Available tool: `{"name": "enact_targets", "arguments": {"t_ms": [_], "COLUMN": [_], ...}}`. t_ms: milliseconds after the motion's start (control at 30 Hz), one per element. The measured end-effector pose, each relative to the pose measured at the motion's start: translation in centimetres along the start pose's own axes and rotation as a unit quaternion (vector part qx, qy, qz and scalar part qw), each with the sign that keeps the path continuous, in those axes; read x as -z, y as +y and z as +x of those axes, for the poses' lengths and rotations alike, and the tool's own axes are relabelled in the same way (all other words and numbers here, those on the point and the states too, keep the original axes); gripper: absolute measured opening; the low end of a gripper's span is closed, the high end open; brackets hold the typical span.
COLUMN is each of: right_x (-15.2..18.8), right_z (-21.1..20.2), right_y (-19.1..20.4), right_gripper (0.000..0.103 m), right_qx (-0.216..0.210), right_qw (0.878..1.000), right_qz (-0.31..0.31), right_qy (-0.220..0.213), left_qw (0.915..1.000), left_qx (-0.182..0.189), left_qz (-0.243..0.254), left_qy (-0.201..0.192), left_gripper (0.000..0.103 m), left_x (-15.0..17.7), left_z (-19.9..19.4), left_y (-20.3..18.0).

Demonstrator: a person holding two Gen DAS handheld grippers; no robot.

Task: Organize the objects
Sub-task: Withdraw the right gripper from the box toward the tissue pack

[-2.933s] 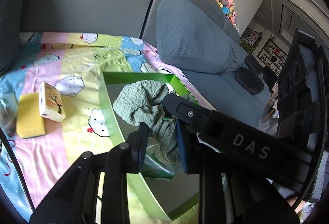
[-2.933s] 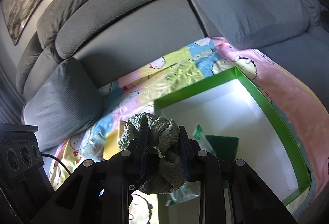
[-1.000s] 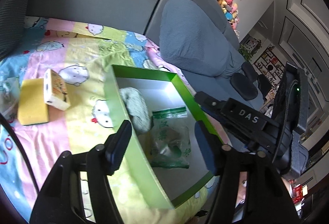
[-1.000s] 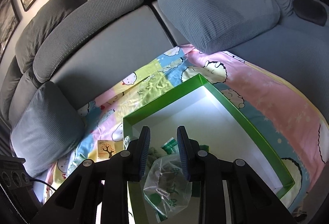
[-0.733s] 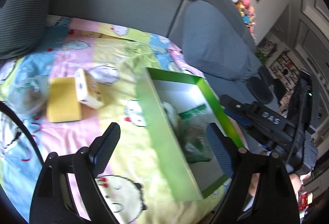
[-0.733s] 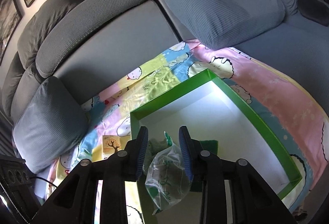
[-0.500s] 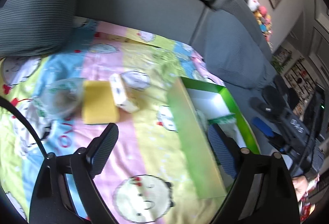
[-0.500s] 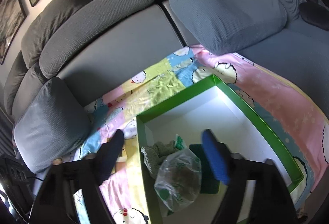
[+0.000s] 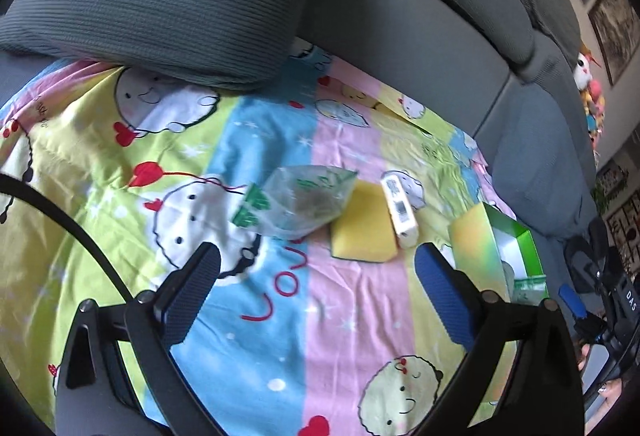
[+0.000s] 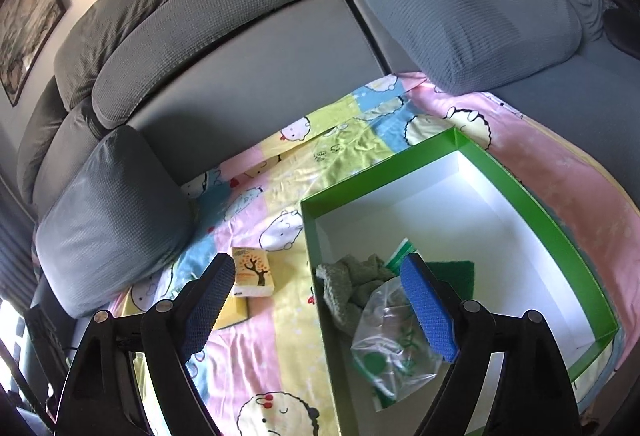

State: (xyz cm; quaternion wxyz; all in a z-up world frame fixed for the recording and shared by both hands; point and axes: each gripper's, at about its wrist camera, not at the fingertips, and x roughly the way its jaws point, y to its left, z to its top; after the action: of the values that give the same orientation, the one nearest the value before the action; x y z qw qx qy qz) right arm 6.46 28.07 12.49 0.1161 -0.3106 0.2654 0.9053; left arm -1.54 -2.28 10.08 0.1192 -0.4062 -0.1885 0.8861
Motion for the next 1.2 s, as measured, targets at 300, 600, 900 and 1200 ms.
{"name": "enact_targets", "arguments": {"t_ms": [300, 600, 900, 1200], "right_x": [0.7, 1.7, 3.9, 4.1], "right_z": [0.5, 0.8, 4.1, 12.7], "right_y": [1.8, 5.0, 9.8, 11.9], "right_gripper": [0.086, 0.086, 0.086, 0.086], "right_qx": [-0.004, -0.007, -0.037, 0.030], "right_qw": [1.000, 0.998, 0.990, 0.977], "right_qz": [-0.012, -0.055, -0.118, -0.163], "right_qy": [0.008, 0.012, 0.062, 0.131], "left_qw": [0.9990, 0.9971, 0.9964, 0.9954], "left_qx": [-0.028, -0.033, -0.041, -0.044], "left_qz": [-0.036, -0.067, -0.070, -0.075], "left_qy": [-0.001, 0.012, 0.024, 0.041], "left_gripper": [0.097, 0.097, 0.097, 0.097], "left_x": [-0.5, -0.6, -0.5, -0.5], "left_z": [0.2, 0.9, 1.5, 2.2], "left_y": [3.0, 5.0, 5.3, 5.8]}}
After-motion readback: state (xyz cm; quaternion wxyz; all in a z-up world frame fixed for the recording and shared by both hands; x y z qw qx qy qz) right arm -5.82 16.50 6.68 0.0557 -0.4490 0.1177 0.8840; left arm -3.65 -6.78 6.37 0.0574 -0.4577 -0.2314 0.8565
